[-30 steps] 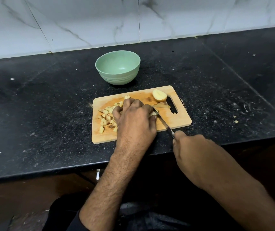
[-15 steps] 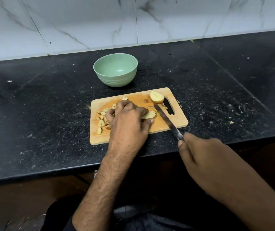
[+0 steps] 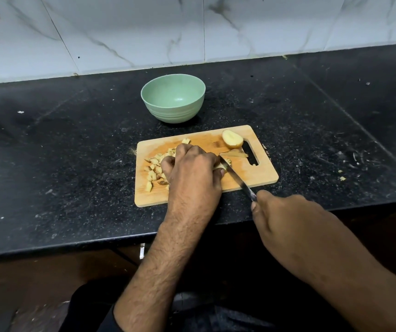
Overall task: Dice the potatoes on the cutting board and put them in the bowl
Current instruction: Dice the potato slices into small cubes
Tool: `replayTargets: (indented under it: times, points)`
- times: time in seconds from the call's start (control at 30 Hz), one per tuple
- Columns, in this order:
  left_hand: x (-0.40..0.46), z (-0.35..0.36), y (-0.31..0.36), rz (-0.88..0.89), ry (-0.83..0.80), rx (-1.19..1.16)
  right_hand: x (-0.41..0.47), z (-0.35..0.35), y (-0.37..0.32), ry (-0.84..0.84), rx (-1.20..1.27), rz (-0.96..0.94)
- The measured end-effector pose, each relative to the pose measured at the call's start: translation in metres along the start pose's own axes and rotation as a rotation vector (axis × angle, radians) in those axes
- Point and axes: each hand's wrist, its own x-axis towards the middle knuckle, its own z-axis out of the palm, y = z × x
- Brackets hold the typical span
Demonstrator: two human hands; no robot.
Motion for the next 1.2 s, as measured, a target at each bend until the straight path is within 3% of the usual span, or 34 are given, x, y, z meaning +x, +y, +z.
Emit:
replayTargets:
  times: [0.63,1.2]
  points:
    - [0.000,0.000,0.002,-0.053,0.045,-0.025,0.009,0.007,0.010,-0.099,0.048,-0.019]
    - [-0.004,-0.005,-0.012,-0.033,0.030,-0.052,-0.010,0.002,0.004,0.013,0.055,0.038]
